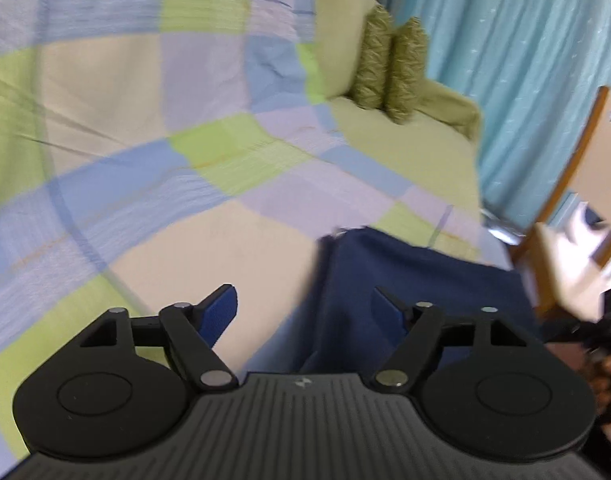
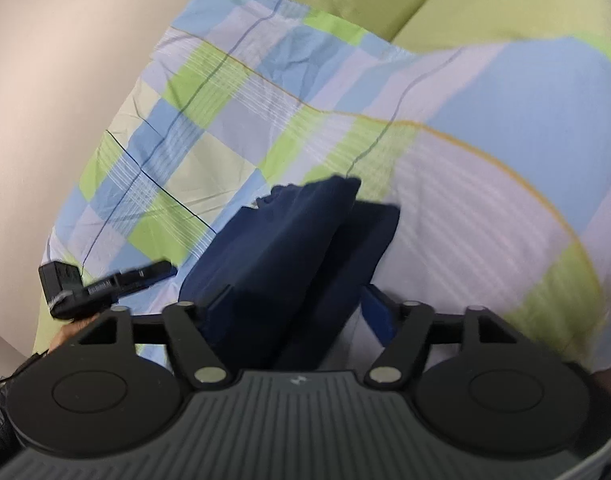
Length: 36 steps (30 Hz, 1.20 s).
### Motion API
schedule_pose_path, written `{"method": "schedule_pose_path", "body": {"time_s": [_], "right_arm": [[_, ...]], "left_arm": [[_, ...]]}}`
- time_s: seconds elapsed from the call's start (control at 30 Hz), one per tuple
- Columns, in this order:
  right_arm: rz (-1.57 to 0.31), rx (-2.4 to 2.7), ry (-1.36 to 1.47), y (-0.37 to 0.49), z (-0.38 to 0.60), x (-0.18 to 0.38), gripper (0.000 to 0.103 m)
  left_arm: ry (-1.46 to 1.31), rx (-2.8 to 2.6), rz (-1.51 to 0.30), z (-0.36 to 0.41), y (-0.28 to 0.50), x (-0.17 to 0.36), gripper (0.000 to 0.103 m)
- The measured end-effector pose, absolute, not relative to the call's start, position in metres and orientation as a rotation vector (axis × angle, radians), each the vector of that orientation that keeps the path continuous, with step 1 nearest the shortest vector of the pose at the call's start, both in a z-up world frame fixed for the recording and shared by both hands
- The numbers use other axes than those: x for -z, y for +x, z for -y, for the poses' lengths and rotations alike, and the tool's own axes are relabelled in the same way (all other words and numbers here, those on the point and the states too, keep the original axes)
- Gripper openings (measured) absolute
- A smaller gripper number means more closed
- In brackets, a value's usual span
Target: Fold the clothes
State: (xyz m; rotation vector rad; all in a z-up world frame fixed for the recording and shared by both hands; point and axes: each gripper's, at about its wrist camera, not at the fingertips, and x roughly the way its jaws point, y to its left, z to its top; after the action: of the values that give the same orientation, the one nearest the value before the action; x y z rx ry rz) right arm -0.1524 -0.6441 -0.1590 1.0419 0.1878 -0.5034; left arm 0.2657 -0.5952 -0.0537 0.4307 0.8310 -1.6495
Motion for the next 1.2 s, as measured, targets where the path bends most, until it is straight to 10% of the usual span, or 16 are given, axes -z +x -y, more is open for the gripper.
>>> {"method": "schedule_pose_path", "body": {"time_s": [0.5,0.57,0.67,1.2], "right_arm": [[-0.125,0.476,1.212,-0.135,0.681,0.189,0.08],[-0.137,0.489,1.213,-0.135,0.682,0.188,0.074],[-0.162,0.489,1.233,-0.134,0.685,0.191,0.035],[-0.321,-0.039,0.763,-0.043,0.707,0.046,0.02]], "left_arm": [[0.601,1.879,-1.188,0.713,0.27,0.119,0.078],[0.618,1.871,-1.217,0.719,0.266,0.119,0.071],[0.606,1.921,-1.195,0.715,0.255,0.115,0.04],[0.05,1.358,-0.729,0.408,0.232,0.006,0.023]]}}
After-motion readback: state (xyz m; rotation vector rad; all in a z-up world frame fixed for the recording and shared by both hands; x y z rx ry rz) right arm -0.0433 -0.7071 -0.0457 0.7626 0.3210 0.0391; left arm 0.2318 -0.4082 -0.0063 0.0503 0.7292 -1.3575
